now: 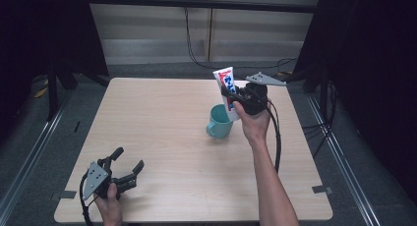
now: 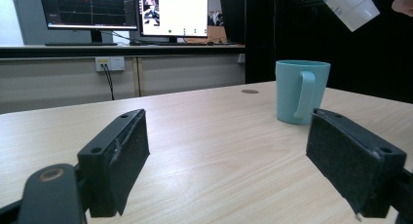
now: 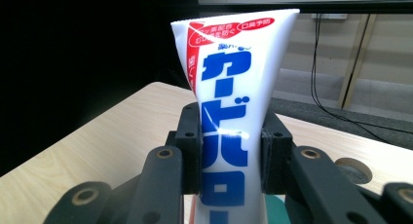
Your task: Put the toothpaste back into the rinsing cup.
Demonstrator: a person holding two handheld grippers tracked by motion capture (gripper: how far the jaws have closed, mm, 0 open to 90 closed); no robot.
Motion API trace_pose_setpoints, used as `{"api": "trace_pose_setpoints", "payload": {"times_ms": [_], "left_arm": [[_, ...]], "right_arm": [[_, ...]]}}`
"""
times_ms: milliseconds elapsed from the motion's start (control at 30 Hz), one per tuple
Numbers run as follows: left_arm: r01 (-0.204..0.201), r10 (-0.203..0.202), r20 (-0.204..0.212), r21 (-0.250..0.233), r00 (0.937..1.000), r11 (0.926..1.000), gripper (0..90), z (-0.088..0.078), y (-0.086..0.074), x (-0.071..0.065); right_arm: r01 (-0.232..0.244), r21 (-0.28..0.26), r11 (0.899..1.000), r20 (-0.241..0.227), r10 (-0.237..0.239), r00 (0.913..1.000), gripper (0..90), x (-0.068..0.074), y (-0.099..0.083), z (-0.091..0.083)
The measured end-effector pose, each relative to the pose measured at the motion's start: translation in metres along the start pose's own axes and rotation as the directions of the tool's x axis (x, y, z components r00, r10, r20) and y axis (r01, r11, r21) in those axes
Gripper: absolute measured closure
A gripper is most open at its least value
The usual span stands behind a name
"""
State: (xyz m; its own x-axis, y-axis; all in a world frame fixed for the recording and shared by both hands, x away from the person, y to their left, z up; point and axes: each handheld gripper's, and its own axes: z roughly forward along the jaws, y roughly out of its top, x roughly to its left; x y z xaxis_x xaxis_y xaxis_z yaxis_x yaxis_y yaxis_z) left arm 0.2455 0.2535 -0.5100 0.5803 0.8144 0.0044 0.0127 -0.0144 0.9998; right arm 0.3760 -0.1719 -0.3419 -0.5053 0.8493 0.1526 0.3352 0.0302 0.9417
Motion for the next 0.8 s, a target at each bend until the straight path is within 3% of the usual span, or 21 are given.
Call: {"api": "trace_pose_setpoints", "payload": {"times_ms": [167, 233, 267, 300, 333, 800], "left_arm": [[0.004, -0.004, -0.002, -0.002, 1.0000, 1.0000, 15.6, 0.000, 0.000, 0.000], [0.016, -0.016, 0.002, -0.003, 0.9999, 0.9999, 15.6, 0.000, 0.000, -0.001], [0.047, -0.047, 0.002, -0.009, 0.9989, 0.9989, 15.7, 0.001, -0.001, -0.003], [0.047, -0.047, 0.002, -0.009, 0.9989, 0.9989, 15.6, 0.001, -0.001, -0.003], [0.004, -0.004, -0.002, -0.002, 1.0000, 1.0000, 15.6, 0.000, 0.000, 0.000], [0.003, -0.003, 0.000, -0.002, 1.0000, 1.0000, 15.6, 0.000, 0.000, 0.000]], "right_arm": [[-0.009, 0.009, 1.000, 0.005, 0.009, 1.0000, 67.6, -0.001, 0.000, 0.007], [-0.021, 0.018, 1.000, 0.010, 0.021, 0.9997, 67.5, -0.004, -0.002, 0.014], [-0.026, 0.020, 0.999, 0.013, 0.026, 0.9996, 67.5, -0.005, -0.002, 0.016], [-0.026, 0.020, 0.999, 0.013, 0.026, 0.9996, 67.5, -0.005, -0.002, 0.016], [-0.029, 0.021, 0.999, 0.015, 0.029, 0.9995, 67.4, -0.006, -0.003, 0.018], [-0.034, 0.079, 0.996, 0.036, 0.031, 0.9989, 67.2, -0.011, -0.011, 0.041]]}}
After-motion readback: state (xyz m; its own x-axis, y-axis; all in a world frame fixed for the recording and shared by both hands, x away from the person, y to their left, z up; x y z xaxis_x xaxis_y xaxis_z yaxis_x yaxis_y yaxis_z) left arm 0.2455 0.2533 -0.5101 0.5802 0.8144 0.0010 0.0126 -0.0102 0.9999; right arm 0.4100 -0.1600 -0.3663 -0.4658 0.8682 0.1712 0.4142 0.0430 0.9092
